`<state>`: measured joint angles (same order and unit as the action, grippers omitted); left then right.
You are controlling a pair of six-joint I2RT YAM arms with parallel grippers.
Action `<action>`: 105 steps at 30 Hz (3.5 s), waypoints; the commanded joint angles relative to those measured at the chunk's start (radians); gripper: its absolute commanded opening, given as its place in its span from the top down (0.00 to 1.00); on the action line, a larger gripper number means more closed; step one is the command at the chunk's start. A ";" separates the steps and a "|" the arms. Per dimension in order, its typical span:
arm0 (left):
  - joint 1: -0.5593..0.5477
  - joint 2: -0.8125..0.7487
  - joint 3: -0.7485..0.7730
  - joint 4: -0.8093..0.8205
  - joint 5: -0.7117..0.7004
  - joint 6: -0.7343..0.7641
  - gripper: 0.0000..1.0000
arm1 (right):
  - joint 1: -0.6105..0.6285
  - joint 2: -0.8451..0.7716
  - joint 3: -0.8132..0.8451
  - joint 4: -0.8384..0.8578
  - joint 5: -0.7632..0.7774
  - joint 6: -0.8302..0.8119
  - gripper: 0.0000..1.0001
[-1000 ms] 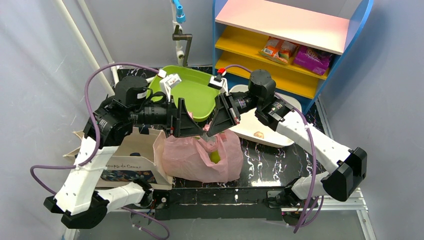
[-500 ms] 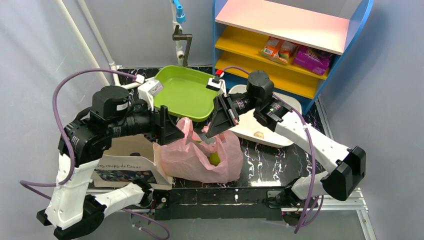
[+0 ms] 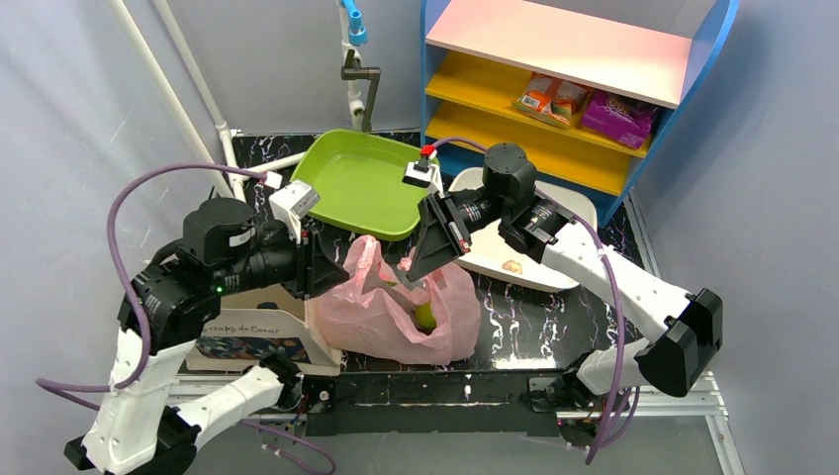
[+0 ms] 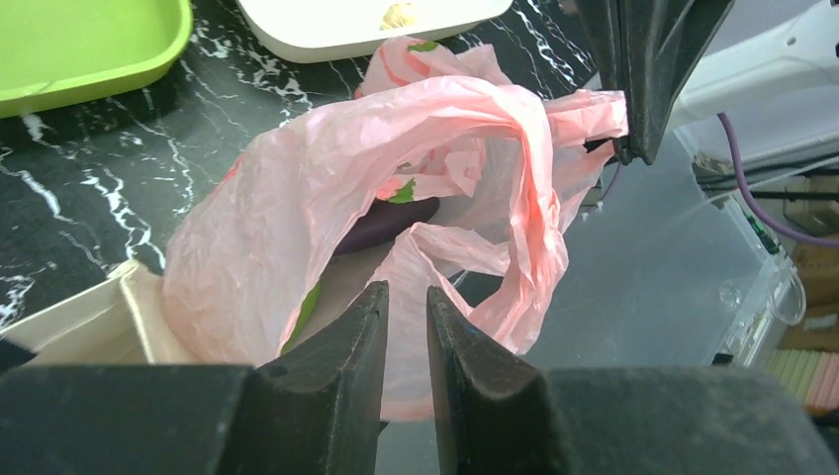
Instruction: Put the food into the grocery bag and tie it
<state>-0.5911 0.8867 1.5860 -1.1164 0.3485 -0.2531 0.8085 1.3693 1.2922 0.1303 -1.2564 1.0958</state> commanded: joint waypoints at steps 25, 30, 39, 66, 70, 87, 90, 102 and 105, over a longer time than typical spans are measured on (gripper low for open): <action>0.004 -0.064 -0.341 0.410 0.521 0.073 0.64 | 0.037 0.006 0.011 0.014 0.028 -0.006 0.99; 0.004 -0.058 -0.375 0.444 0.571 0.062 0.64 | 0.044 0.004 0.004 0.034 0.037 0.011 0.99; 0.004 -0.026 -0.429 0.563 0.654 -0.013 0.60 | 0.049 -0.021 -0.013 0.023 0.054 0.006 0.99; 0.004 -0.077 -0.598 0.989 0.487 -0.214 0.17 | -0.008 -0.144 -0.132 -0.082 0.036 -0.013 0.99; 0.004 -0.073 -0.607 1.011 0.512 -0.231 0.18 | -0.006 -0.101 -0.125 -0.010 0.021 0.038 0.99; 0.002 -0.165 -0.637 0.967 0.425 0.169 0.17 | 0.023 -0.041 -0.143 0.338 0.005 0.288 0.99; 0.002 -0.164 -0.643 0.973 0.423 0.172 0.16 | 0.040 -0.033 -0.155 0.375 0.013 0.312 0.99; 0.002 -0.166 -0.679 1.073 0.492 0.089 0.30 | 0.064 0.010 -0.194 0.531 0.055 0.403 0.99; 0.002 -0.173 -0.691 1.072 0.517 0.079 0.44 | 0.064 0.036 -0.197 0.665 0.070 0.486 0.99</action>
<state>-0.5911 0.7273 0.9169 -0.0883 0.8043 -0.1486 0.8673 1.3796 1.0969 0.5972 -1.2205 1.4944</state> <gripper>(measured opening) 0.647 0.027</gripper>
